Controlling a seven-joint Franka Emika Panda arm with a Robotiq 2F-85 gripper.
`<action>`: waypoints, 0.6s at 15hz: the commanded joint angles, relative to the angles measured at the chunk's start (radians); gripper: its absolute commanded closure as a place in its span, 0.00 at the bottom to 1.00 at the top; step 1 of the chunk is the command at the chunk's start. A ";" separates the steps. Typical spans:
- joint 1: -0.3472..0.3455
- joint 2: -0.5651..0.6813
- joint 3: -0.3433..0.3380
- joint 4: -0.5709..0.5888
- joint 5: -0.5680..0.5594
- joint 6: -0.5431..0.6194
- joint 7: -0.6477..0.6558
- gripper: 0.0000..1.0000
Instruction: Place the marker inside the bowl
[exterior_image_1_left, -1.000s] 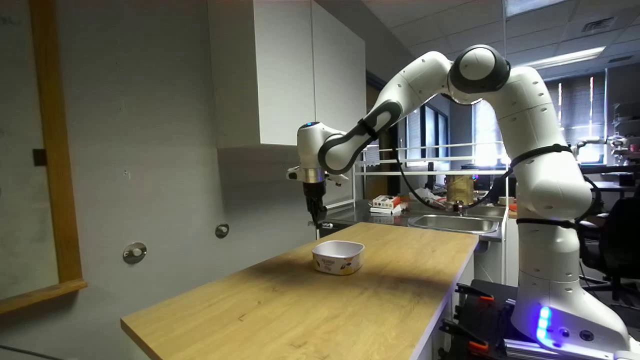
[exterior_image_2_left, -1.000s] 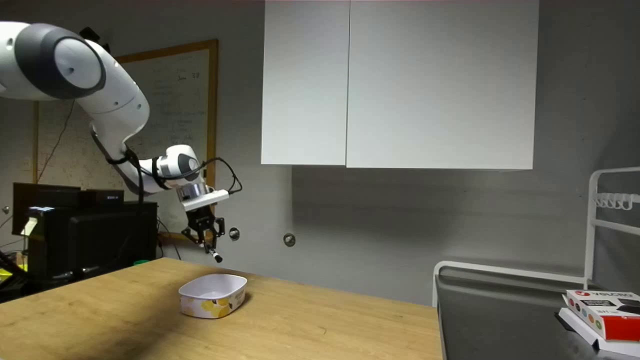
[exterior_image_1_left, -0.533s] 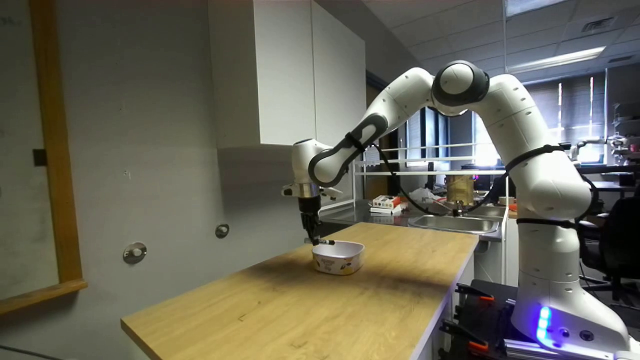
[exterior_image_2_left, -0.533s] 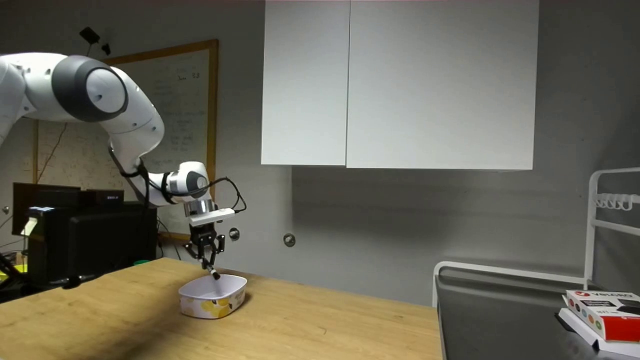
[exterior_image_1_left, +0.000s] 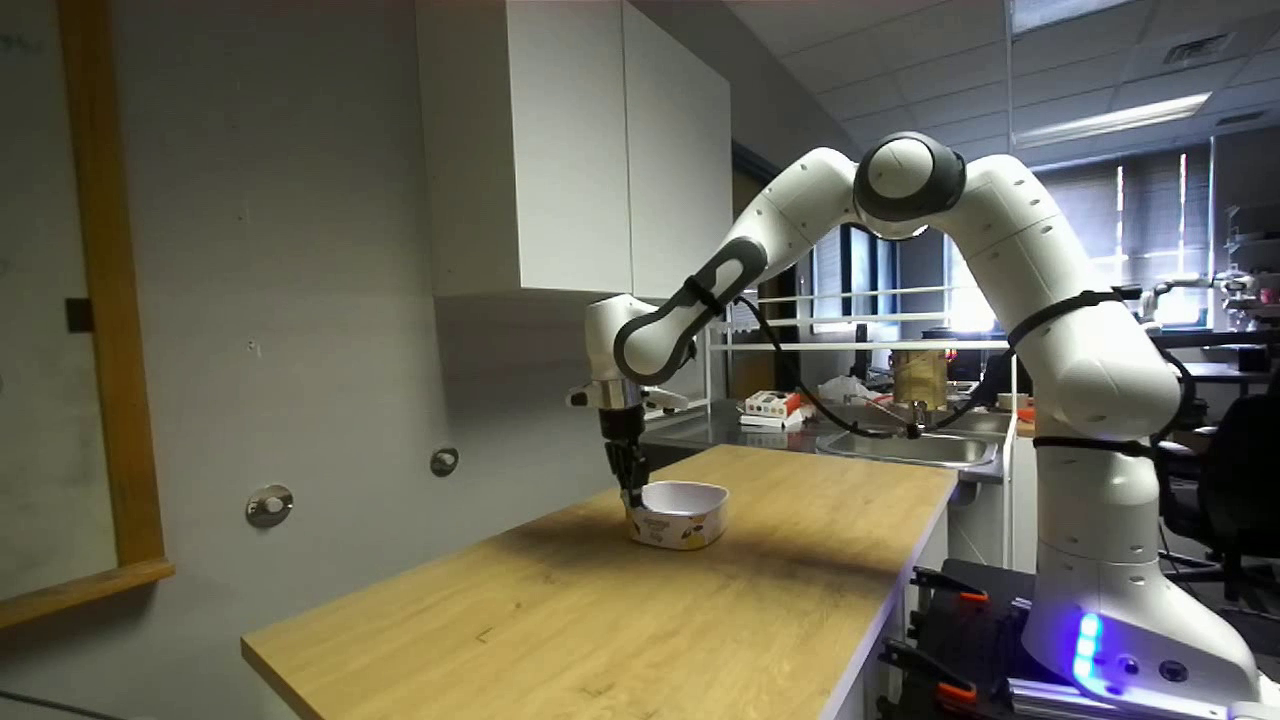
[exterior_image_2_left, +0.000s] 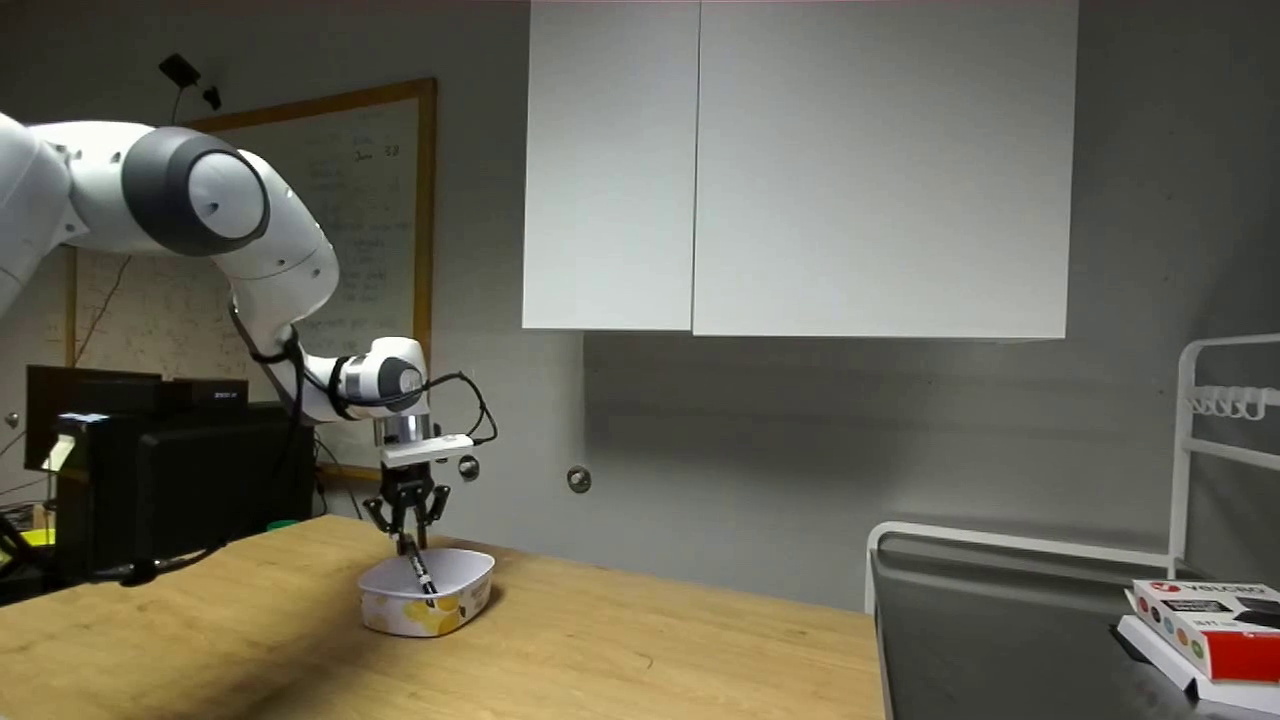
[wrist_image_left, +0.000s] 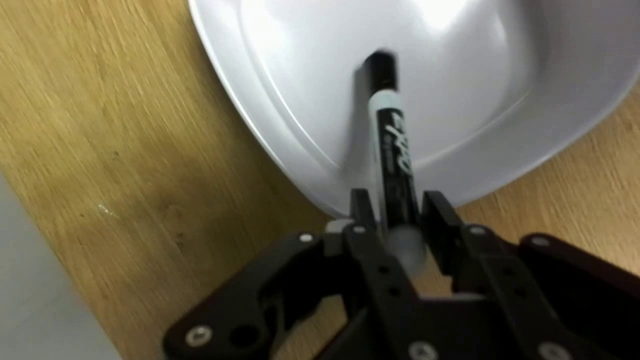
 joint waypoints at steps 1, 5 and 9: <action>-0.009 -0.006 0.013 0.002 0.015 -0.016 -0.017 0.38; -0.006 -0.033 0.012 -0.022 0.009 -0.012 -0.007 0.06; 0.007 -0.100 0.010 -0.072 -0.006 -0.040 0.013 0.00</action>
